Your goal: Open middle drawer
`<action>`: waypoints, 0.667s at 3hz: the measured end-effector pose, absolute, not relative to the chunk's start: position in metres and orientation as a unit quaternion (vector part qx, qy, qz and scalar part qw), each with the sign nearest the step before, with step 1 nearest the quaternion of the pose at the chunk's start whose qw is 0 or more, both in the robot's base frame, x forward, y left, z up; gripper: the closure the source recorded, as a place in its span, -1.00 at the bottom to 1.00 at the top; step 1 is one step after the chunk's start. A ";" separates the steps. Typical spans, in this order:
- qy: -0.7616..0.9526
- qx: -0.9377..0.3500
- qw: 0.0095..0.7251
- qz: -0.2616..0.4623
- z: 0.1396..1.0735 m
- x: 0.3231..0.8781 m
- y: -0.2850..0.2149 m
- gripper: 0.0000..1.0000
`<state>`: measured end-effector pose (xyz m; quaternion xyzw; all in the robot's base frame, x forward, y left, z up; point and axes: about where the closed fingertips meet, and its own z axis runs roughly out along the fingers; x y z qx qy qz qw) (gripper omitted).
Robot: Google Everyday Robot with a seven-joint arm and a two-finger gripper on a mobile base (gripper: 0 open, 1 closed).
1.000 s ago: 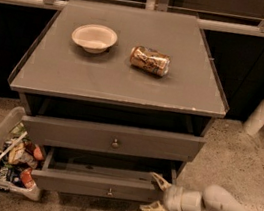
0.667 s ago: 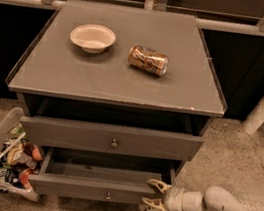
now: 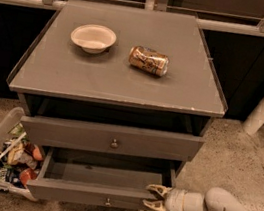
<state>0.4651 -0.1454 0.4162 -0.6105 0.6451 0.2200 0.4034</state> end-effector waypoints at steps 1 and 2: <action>0.645 -0.611 0.403 0.220 0.417 0.465 -0.146 0.64; 0.645 -0.611 0.403 0.220 0.417 0.465 -0.146 0.15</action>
Offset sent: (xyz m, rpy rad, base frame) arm 0.0000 -0.0002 0.0007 0.0000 -0.0001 0.0000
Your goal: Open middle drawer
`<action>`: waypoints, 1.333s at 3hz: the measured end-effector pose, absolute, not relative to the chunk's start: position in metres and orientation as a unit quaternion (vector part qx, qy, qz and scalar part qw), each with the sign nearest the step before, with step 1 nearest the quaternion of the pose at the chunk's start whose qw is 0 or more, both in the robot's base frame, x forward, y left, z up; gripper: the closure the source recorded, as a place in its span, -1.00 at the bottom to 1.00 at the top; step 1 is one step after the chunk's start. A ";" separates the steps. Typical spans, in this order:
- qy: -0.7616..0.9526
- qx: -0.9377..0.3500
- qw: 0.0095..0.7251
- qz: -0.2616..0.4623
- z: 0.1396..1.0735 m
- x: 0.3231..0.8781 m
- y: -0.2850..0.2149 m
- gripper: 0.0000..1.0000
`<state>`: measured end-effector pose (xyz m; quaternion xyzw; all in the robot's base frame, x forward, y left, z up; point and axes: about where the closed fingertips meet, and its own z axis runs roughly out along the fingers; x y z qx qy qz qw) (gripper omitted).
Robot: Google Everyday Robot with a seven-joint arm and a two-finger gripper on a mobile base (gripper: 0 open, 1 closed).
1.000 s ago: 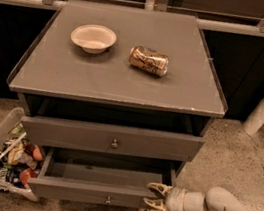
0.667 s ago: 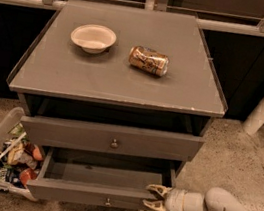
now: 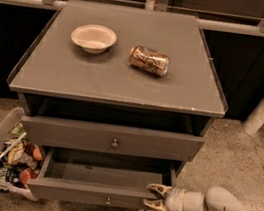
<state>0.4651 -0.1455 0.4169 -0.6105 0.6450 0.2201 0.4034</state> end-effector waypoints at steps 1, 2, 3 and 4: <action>0.645 -0.611 0.403 0.220 0.417 0.465 -0.146 -0.29; 0.651 -0.612 0.395 0.213 0.408 0.478 -0.143 -0.76; 0.663 -0.605 0.384 0.217 0.397 0.483 -0.145 -0.73; 0.663 -0.605 0.384 0.217 0.401 0.483 -0.145 -0.26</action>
Offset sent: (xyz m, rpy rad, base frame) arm 0.0332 0.0020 -0.0206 -0.0594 0.0127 -0.0275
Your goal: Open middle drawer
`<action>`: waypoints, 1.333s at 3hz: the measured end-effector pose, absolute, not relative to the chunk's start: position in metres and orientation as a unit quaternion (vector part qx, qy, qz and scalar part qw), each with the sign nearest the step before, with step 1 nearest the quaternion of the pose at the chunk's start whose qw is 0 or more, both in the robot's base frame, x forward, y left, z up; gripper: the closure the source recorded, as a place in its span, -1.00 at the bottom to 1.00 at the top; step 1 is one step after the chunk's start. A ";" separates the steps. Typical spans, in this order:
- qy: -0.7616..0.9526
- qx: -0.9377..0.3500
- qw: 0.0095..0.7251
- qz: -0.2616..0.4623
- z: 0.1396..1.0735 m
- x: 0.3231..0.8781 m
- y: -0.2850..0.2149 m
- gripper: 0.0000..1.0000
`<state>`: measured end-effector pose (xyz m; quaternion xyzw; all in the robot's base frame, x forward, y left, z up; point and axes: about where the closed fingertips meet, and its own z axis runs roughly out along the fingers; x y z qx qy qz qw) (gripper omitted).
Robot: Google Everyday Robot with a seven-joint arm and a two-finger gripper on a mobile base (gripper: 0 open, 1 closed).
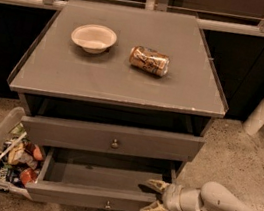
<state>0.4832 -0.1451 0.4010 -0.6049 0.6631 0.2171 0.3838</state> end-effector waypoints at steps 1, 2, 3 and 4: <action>0.690 -0.593 0.370 0.188 0.408 0.465 -0.168 0.21; 0.719 -0.581 0.354 0.144 0.436 0.424 -0.189 0.68; 0.735 -0.574 0.340 0.119 0.460 0.364 -0.199 1.00; 0.737 -0.576 0.331 0.124 0.457 0.348 -0.198 0.64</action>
Offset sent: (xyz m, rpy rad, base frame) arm -0.1482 -0.0667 0.0758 -0.2684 0.0227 -0.2110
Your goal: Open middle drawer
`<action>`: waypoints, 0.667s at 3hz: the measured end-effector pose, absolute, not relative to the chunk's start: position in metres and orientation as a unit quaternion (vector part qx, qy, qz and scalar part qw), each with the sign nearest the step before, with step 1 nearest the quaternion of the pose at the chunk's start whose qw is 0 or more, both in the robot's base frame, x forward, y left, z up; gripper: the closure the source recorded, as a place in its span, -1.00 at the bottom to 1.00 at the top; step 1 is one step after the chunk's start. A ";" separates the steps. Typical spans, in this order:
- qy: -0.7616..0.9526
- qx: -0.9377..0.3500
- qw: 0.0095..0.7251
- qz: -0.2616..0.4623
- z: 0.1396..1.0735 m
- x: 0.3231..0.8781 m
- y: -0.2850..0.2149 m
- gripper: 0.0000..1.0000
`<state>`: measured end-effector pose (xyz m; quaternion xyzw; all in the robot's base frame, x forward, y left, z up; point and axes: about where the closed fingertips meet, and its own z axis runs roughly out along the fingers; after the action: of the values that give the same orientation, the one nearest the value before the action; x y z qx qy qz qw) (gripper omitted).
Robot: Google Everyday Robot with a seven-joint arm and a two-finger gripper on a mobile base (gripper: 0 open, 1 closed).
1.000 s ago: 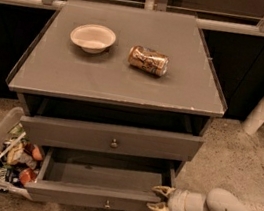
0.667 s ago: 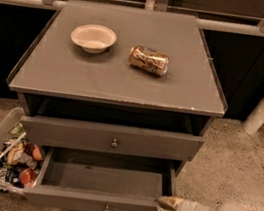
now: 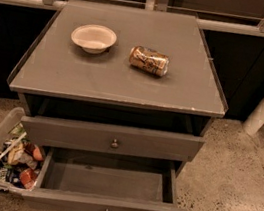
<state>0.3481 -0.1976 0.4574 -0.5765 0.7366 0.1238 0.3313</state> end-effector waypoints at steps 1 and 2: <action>0.725 -0.593 0.334 0.109 0.464 0.376 -0.189 0.17; 0.723 -0.595 0.333 0.110 0.464 0.378 -0.186 -0.28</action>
Offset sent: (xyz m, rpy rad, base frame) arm 0.0250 0.0077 0.0061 -0.0243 -0.0288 0.0231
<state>0.3777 -0.1862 0.4643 -0.5950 0.7231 0.1097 0.3334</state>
